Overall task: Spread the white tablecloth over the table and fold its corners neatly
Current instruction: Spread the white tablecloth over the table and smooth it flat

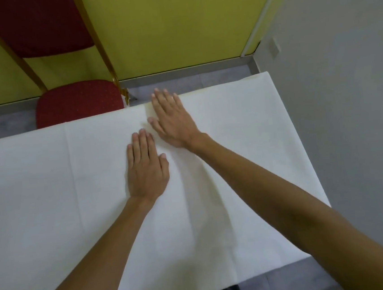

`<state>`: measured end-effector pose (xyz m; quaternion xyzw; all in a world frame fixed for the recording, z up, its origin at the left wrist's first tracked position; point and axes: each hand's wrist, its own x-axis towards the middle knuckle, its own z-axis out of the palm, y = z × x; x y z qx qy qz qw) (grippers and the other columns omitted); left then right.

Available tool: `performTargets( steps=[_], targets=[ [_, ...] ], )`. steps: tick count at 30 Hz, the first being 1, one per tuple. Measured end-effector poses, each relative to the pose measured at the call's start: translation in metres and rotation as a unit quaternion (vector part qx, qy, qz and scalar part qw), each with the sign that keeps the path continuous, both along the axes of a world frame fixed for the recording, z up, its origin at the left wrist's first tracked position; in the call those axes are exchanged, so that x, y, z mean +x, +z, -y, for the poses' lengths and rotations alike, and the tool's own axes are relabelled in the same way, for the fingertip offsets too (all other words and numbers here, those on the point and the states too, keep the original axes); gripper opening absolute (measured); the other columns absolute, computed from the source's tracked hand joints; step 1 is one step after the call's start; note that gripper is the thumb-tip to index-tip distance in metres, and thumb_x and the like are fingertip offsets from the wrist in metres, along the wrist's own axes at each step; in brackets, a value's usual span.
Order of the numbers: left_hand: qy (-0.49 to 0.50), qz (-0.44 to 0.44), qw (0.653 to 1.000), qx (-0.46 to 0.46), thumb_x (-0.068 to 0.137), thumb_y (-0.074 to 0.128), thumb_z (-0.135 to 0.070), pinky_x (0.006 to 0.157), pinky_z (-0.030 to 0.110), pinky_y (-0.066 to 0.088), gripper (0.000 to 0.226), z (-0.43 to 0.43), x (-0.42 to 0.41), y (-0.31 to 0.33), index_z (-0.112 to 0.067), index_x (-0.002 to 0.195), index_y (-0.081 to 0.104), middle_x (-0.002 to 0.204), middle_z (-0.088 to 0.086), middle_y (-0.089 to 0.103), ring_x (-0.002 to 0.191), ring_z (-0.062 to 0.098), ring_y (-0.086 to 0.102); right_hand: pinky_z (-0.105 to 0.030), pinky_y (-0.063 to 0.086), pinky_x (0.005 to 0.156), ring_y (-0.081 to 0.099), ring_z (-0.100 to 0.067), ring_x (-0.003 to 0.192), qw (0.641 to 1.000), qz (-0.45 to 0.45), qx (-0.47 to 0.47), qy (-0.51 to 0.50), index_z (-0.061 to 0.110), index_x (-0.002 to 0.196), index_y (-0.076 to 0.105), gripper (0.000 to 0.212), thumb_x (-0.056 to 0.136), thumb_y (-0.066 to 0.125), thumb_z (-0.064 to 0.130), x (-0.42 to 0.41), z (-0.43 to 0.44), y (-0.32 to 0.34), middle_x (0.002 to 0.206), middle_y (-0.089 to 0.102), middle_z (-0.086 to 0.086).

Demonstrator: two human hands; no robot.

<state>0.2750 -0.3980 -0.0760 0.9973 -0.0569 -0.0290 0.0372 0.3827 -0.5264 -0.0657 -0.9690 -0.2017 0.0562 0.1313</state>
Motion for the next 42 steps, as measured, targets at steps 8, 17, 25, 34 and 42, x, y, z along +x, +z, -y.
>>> performTargets(
  steps=[8,17,25,34,42],
  targets=[
    [0.004,-0.009,1.000,0.008,0.100,0.019,-0.037,0.122,0.048,0.017,0.067,0.000,0.001,-0.002,0.003,0.154,0.014,0.162,0.021,0.012,0.152,0.034,0.008,-0.044,0.004,0.125,0.014,-0.031,0.154,0.994,-0.038,-0.050,-0.094,-0.001,0.156,0.019,0.073,0.104,0.020,0.051,0.030,0.102,-0.006,0.165,0.018,-0.019],
    [0.003,-0.003,1.000,0.007,0.100,0.018,-0.037,0.123,0.048,0.016,0.067,-0.001,0.001,-0.007,0.003,0.154,0.015,0.162,0.020,0.012,0.152,0.034,0.009,-0.041,0.002,0.125,0.009,-0.027,0.155,0.984,-0.039,-0.033,-0.171,0.002,0.157,0.018,0.069,0.106,0.023,0.049,0.033,0.216,0.001,0.166,0.016,-0.016],
    [0.026,-0.018,0.999,-0.040,0.099,0.020,-0.034,0.122,0.053,0.013,0.066,0.005,-0.005,0.001,0.005,0.152,0.022,0.161,0.021,0.017,0.151,0.035,0.011,-0.053,0.018,0.122,0.025,-0.040,0.149,0.998,0.000,0.032,-0.056,-0.003,0.153,0.029,0.075,0.105,0.018,0.054,-0.086,0.135,-0.007,0.160,0.029,-0.023],
    [0.038,-0.039,0.995,-0.088,0.100,0.025,-0.040,0.121,0.055,0.012,0.069,0.104,-0.156,0.002,0.004,0.152,0.020,0.163,0.020,0.013,0.152,0.033,0.007,-0.053,0.014,0.125,0.009,-0.032,0.155,0.999,0.010,0.012,-0.032,-0.001,0.156,0.020,0.067,0.107,0.031,0.043,-0.225,0.214,-0.019,0.166,0.012,-0.017],
    [0.225,-0.037,0.970,-0.079,0.100,0.023,-0.042,0.121,0.055,0.012,0.071,0.151,-0.179,0.011,0.006,0.152,0.020,0.161,0.022,0.016,0.151,0.035,0.012,-0.051,0.018,0.124,0.021,-0.036,0.152,0.997,-0.031,0.058,0.042,-0.003,0.153,0.030,0.061,0.107,0.032,0.038,-0.230,0.270,-0.001,0.162,0.026,-0.021]
  ],
)
